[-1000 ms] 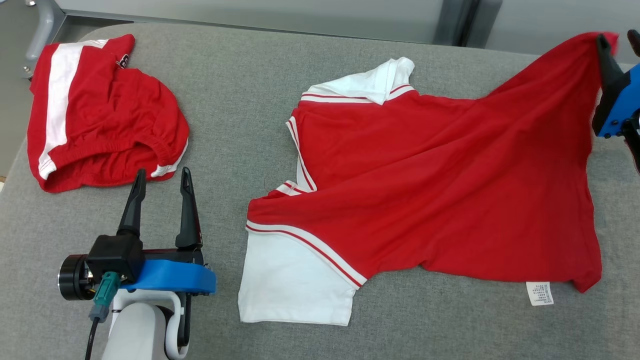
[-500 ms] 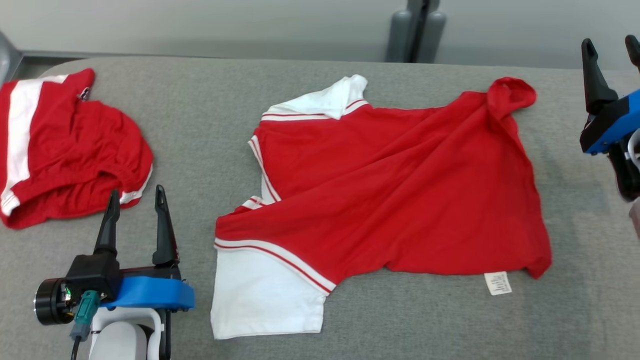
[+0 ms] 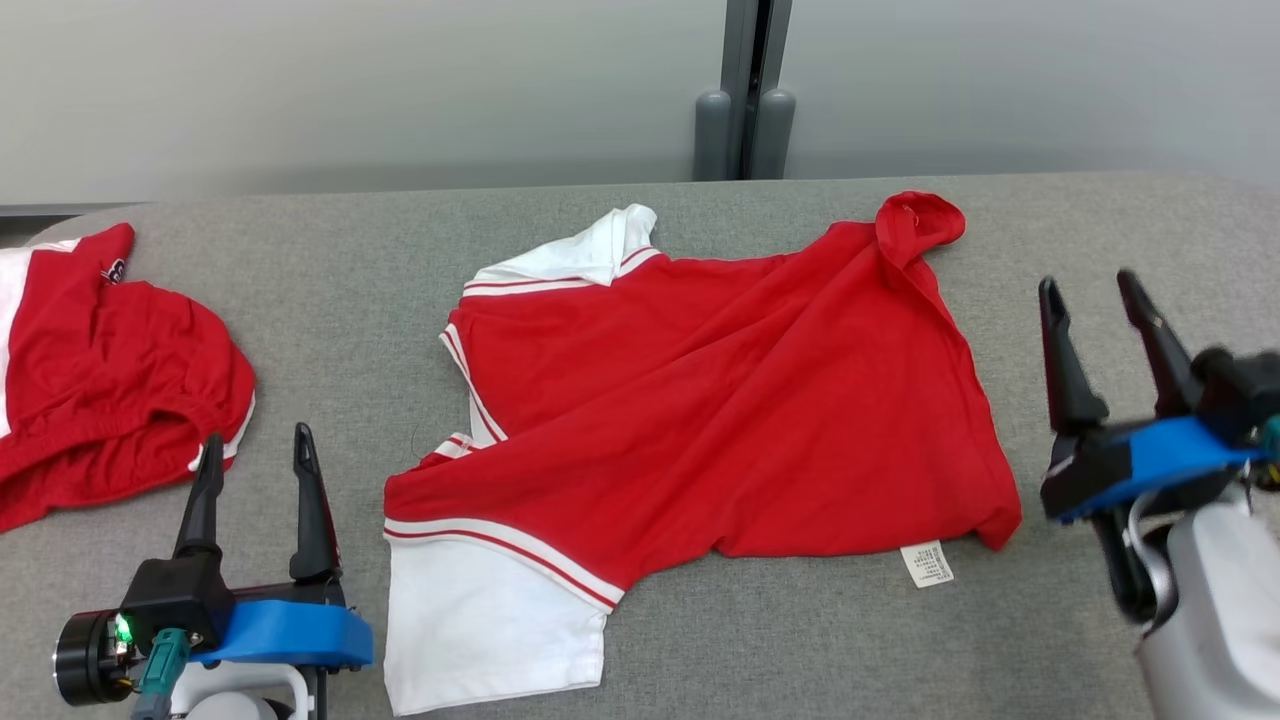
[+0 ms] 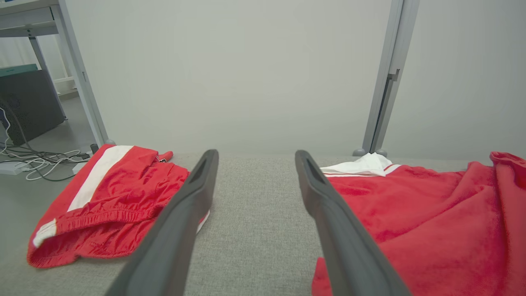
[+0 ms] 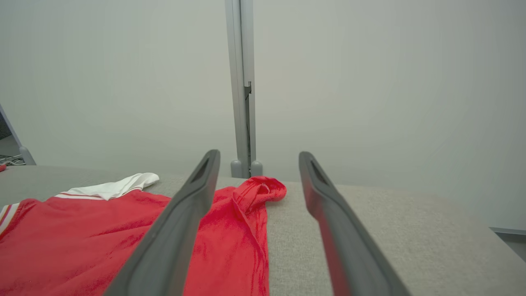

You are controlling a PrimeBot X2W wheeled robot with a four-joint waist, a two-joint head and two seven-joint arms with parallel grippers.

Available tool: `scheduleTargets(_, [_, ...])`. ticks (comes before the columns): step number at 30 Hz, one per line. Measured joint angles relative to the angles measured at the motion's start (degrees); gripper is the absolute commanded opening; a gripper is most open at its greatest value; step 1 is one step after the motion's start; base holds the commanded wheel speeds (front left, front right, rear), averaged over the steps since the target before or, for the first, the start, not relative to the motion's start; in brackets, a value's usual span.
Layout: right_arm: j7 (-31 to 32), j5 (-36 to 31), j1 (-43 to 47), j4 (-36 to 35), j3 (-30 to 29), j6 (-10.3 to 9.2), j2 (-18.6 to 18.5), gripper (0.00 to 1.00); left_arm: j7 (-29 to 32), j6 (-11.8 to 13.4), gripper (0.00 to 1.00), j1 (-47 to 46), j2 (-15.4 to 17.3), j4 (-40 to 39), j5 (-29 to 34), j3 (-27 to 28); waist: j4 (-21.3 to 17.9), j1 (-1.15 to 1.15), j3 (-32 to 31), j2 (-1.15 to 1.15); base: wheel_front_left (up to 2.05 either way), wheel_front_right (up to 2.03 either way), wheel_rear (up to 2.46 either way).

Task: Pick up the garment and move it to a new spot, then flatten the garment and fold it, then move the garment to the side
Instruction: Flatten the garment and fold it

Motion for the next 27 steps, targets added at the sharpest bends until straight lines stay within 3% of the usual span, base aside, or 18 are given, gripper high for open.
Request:
scheduleTargets(10, [0.0, -5.5, 15.5, -10.8, -4.3, 0.00, 6.9, 1.00, 0.0, -0.4, 1.00, 1.7, 0.2, 0.0, 0.1, 0.1, -0.2, 0.00, -1.7, 0.00, 0.00, 0.00, 0.00])
scheduleTargets(27, [2.4, -8.5, 21.5, -16.7, -4.8, 0.00, 10.0, 1.00, 0.0, -0.5, 1.00, 2.6, 0.1, 0.5, 0.6, -0.2, 0.6, 0.00, -2.9, 0.00, 0.00, 0.00, 0.00])
